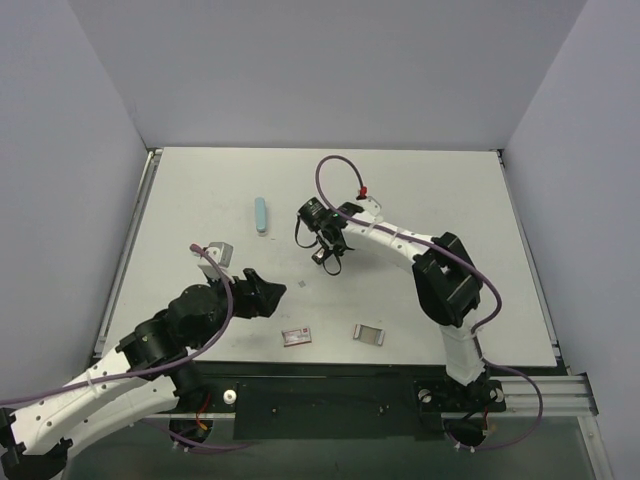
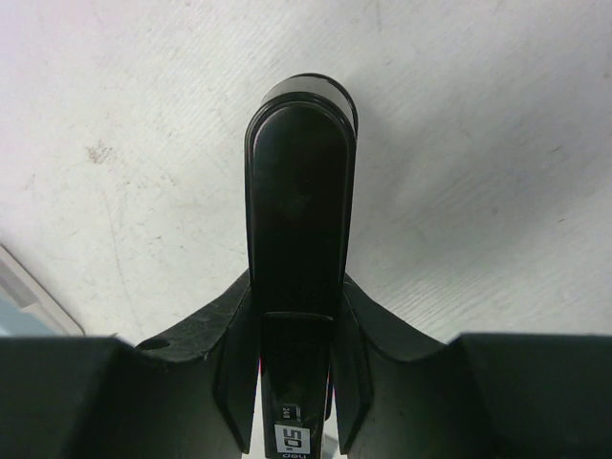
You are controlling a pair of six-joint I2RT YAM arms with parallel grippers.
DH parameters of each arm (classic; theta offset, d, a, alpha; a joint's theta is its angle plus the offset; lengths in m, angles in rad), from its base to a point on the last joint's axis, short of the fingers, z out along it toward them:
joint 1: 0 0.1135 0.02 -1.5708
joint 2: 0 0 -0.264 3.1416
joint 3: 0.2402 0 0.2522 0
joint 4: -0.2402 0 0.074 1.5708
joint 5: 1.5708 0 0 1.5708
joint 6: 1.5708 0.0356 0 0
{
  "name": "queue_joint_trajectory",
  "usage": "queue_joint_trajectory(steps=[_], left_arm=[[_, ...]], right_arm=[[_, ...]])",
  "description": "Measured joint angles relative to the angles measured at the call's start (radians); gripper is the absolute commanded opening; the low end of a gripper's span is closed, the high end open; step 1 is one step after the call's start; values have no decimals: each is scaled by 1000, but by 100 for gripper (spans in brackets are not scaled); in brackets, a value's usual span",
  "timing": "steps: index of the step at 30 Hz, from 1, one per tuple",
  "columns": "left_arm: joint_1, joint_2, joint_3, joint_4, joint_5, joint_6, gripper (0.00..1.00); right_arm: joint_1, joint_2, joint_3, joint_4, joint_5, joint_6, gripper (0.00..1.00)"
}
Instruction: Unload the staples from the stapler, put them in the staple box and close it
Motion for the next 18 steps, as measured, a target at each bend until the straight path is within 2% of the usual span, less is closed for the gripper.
queue_joint_trajectory(steps=[7,11,17,18], left_arm=[[0,-36,17,-76,-32,-14,88],[0,-62,17,-105,-43,-18,88],[0,-62,17,-124,-62,-21,88],[0,-57,17,-127,-63,-22,88]], right_arm=[[62,115,108,-34,62,116,0],[75,146,116,-47,75,142,7],[74,158,116,-60,78,154,35],[74,158,116,-60,78,156,37]])
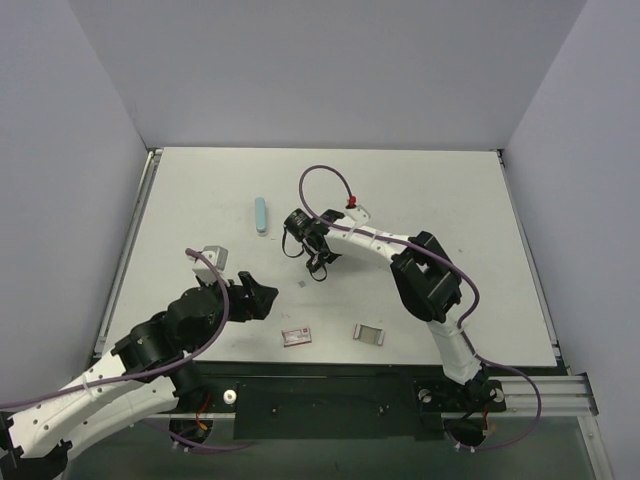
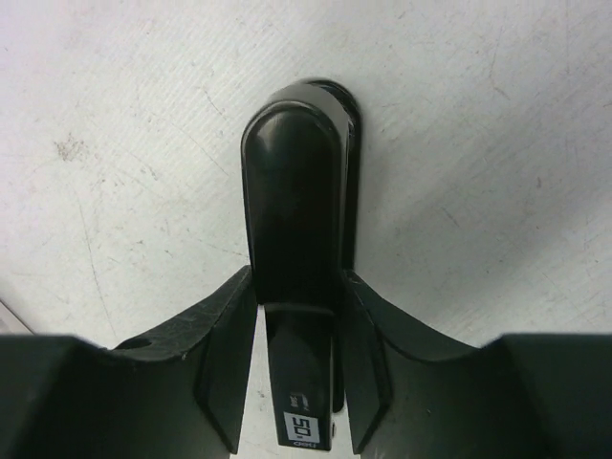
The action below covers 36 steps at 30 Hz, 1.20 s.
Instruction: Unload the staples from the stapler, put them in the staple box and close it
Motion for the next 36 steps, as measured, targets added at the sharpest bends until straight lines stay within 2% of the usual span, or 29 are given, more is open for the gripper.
queue_joint_trajectory(steps=[6,16,21,26,36], left_arm=[[0,32,0,-3,-11,-8,88],[0,77,44,-19,-18,4,89],[0,141,91,10,12,50,89],[-1,263,155,31,37,118,95],[38,659,267,230,98,332,96]], right_arm=[[0,0,0,1,8,-1,50],[0,-58,-29,4,32,-61,58],[-9,-220,-84,27,59,-190,59],[-50,-444,-219,117,40,-383,63],[-218,-786,-630,341,-211,-768,70]])
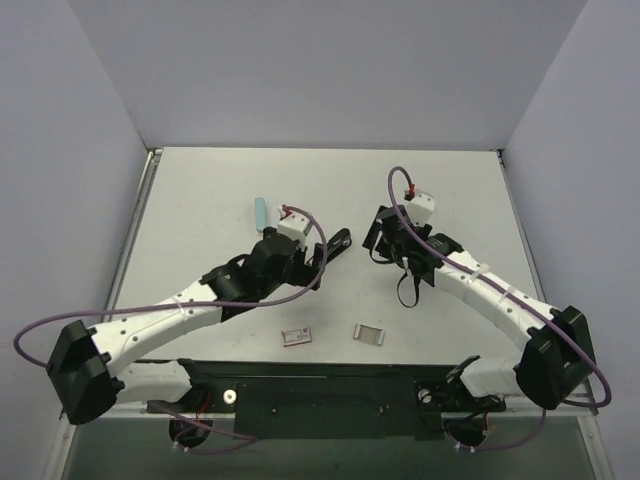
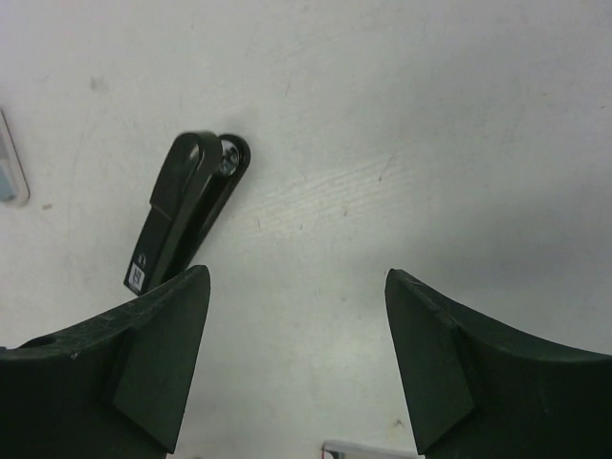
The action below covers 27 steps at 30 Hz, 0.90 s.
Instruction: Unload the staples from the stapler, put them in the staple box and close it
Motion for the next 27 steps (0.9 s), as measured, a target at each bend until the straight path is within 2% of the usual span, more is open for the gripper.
queue_joint_trajectory(steps=[7,12,21,27], left_arm=[[109,283,123,95,93,127,97],[191,458,234,138,183,205,97],[205,693,350,177,294,333,97],[205,764,396,177,335,394,94]], right_arm=[[17,-249,-215,62,-145,-125,70],[25,-390,-293,61,-196,-158,70],[29,-553,-422,42,-276,-172,67],[29,-629,-466,26,-291,-185,67]])
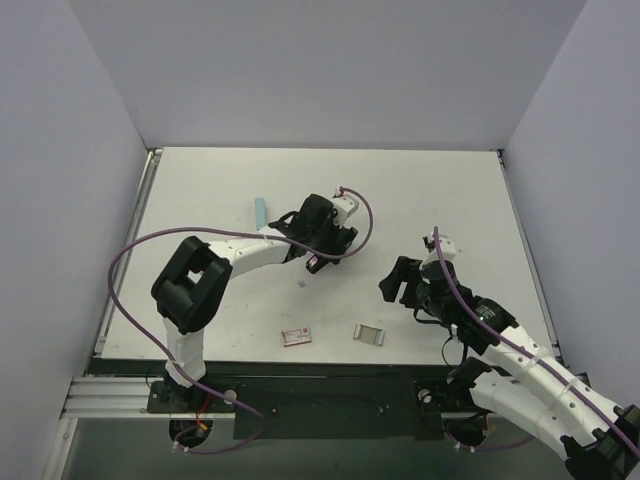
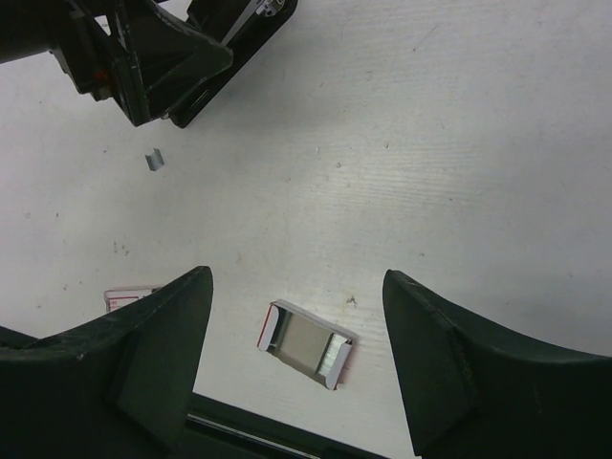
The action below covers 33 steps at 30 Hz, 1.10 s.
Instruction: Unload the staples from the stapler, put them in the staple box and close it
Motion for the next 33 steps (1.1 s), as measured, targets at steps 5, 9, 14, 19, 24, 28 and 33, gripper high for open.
queue_joint_trajectory(steps=[5,9,14,19,24,28,33], left_arm=[[0,35,48,0,5,36,91],[0,59,75,3,9,54,87],[0,103,119,-1,16,79,83],[0,136,165,-2,16,95,78],[0,157,203,-8,20,99,70],[0,178,227,-20,20,103,70],[-1,190,230,-34,19,108,70]], right_arm=[[0,-6,-2,-4,-19,-3,66],[0,-6,-6,-4,-35,-3,66],[0,-6,-17,-3,-57,-3,66],[0,-7,-24,-2,-72,-4,66],[0,-6,-27,2,-84,-6,66],[0,-3,-35,13,-90,-6,66],[0,5,-45,24,-114,-6,66]])
